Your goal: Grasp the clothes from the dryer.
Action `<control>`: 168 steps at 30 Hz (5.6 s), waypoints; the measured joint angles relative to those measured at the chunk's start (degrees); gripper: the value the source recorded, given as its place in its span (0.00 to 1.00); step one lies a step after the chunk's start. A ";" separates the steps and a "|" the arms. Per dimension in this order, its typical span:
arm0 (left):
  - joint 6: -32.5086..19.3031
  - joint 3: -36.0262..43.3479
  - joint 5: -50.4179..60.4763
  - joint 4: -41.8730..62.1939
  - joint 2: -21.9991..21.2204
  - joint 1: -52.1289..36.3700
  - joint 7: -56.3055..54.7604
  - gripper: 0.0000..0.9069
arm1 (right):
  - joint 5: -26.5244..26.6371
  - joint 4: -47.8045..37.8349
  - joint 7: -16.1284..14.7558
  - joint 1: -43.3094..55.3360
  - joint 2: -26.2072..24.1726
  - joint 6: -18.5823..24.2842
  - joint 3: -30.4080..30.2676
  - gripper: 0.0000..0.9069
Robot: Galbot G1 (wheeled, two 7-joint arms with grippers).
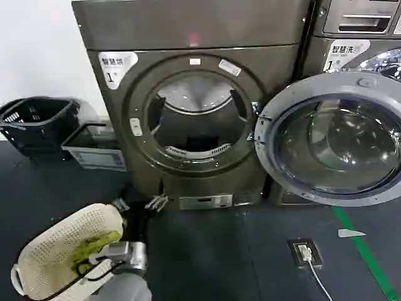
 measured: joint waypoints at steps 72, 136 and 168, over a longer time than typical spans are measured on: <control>0.54 1.32 0.58 -0.42 -0.12 -0.30 0.88 1.00 | 4.78 2.78 -2.08 0.48 1.52 10.20 -1.32 1.00; 1.40 0.23 0.77 8.66 -1.23 -10.18 2.56 1.00 | -0.71 5.22 -3.99 -1.28 1.10 5.56 1.95 1.00; -7.29 19.67 27.39 89.32 0.82 -75.24 56.36 1.00 | -2.07 1.78 -5.11 0.34 0.12 7.51 2.66 1.00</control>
